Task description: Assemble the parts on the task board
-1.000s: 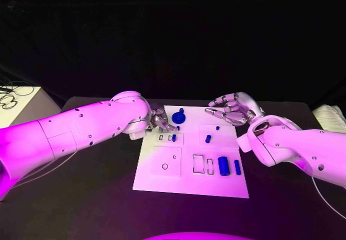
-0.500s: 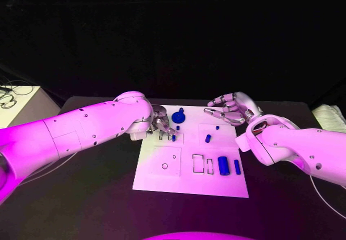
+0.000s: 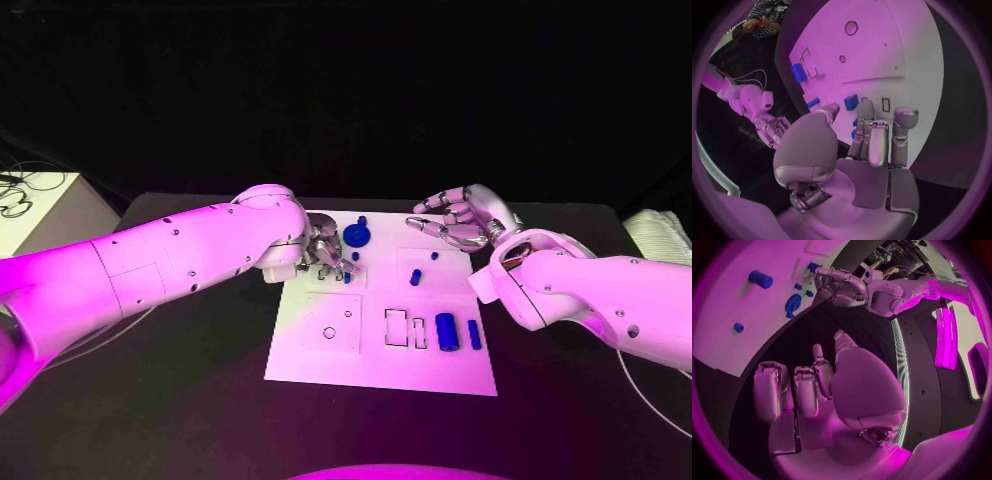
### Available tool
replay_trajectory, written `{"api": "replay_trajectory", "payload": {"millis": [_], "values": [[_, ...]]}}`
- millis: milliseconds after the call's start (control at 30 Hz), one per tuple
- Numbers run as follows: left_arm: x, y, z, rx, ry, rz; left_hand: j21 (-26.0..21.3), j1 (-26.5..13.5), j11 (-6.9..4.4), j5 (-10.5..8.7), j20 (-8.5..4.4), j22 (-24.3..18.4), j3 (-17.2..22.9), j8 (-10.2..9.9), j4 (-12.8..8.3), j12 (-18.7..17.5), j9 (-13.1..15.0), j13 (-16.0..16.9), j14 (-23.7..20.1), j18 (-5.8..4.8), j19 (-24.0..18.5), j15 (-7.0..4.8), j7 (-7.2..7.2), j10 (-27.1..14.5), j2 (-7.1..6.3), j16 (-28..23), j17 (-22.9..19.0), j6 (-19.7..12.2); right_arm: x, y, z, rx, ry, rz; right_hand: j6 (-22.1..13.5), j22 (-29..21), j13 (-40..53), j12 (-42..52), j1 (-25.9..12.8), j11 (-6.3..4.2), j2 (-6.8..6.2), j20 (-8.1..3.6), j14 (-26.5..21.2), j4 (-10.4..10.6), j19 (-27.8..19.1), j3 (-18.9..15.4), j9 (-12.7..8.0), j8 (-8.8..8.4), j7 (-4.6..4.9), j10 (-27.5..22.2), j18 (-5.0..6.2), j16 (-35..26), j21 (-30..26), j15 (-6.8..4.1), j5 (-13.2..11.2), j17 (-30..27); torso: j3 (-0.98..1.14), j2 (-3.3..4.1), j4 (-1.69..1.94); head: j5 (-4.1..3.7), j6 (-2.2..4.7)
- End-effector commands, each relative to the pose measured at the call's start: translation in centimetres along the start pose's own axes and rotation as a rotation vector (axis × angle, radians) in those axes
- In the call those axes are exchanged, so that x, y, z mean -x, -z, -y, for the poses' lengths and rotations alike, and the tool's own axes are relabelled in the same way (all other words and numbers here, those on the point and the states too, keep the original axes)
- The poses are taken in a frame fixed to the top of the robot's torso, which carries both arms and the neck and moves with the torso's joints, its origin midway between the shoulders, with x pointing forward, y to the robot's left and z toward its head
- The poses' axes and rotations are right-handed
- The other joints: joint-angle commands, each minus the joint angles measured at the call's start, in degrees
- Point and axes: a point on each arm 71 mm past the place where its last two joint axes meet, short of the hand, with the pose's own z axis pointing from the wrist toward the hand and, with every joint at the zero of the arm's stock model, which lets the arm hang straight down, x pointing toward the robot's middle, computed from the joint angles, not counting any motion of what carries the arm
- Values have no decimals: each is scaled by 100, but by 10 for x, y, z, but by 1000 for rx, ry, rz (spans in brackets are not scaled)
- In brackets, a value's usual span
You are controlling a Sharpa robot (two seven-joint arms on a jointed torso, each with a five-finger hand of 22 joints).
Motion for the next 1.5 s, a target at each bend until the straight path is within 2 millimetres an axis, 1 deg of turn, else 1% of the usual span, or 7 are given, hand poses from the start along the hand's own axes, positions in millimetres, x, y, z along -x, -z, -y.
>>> {"api": "replay_trajectory", "payload": {"millis": [33, 233, 333, 500, 733, 1100, 1500], "values": [[-3, -1, 3, -11, -6, -35, -37, -3, 0, -29, 3, -9, -33, 40, -6, 36, 14, 6, 1, -23, -62, 39, 7, -64, 45, 20, 179, -40, -1, -1, -1, 4, 8, -15, -36, 822, 487, -19, 44, -8, 7, 16, 503, -1, 241, -35, -7, -3, -12, -38, 59, -23, -30, 12, 19, 1131, 2, 3, 10, -4, -17], [-3, -2, 2, -7, 1, -34, -31, 62, 8, -11, 14, -4, -20, 52, -6, 58, 50, 13, -8, -23, -80, 49, 15, -102, 80, 29, 187, -67, -2, -1, -1, 2, 10, -19, -36, 822, 487, -19, 44, -8, 7, 16, 503, -1, 241, -35, -7, -3, -12, -38, 59, -23, -30, 12, 19, 1131, 0, 3, -2, -2, -35], [-2, -2, 2, -10, 14, -18, -19, 149, 12, 11, 22, 8, 20, 64, -8, 87, 87, 20, -12, -22, -91, 54, 19, -127, 158, 42, 203, -84, -3, -1, -1, -1, 12, -23, -39, 824, 486, -22, 47, -7, 8, 17, 503, -1, 242, -34, -8, -3, -12, -40, 59, -21, -27, 13, 25, 1136, 3, 0, 5, -18, -31], [-1, -2, 4, -16, 32, -3, -10, 213, 12, 19, 26, 13, 59, 76, -10, 103, 114, 21, -16, -21, -100, 56, 18, -146, 225, 48, 207, -88, -3, -1, 0, -3, 15, -26, -40, 837, 488, -18, 49, -7, 9, 17, 506, -2, 249, -32, -8, -2, -11, -38, 54, -16, -10, 13, 28, 1144, 1, 0, 10, -35, -29], [-2, -3, 5, -21, 39, -13, 16, 490, -3, 34, 27, 34, 206, 116, -22, 138, 194, 11, -17, -20, -118, 46, 1, -186, 332, 67, 229, -102, -4, -2, 0, -10, 21, -29, -40, 843, 493, -11, 51, -7, 10, 18, 505, -2, 252, -32, -9, -2, -11, -33, 52, -17, -3, 13, 30, 1143, 6, -2, 16, -40, -46], [-2, -5, 4, -15, 37, -38, 32, 577, -9, 33, 27, 57, 250, 130, -27, 149, 219, 6, -7, -24, -113, 42, -5, -193, 331, 84, 254, -105, -5, -2, 1, -15, 24, -33, -40, 845, 495, -9, 52, -7, 10, 18, 505, -2, 253, -31, -9, -2, -11, -31, 52, -18, -1, 14, 31, 1142, 5, 4, 9, -48, -63], [-3, -7, 3, -7, 31, -60, 45, 543, 1, 6, 28, 71, 223, 135, -4, 162, 237, 3, -1, -27, -112, 46, 7, -190, 282, 95, 268, -104, -5, -2, 1, -14, 23, -34, -38, 833, 487, -17, 60, -7, 9, 19, 502, -4, 247, -30, -10, 2, -11, -37, 56, -25, -17, 14, 36, 1130, 3, -1, 19, -64, -91]]}}
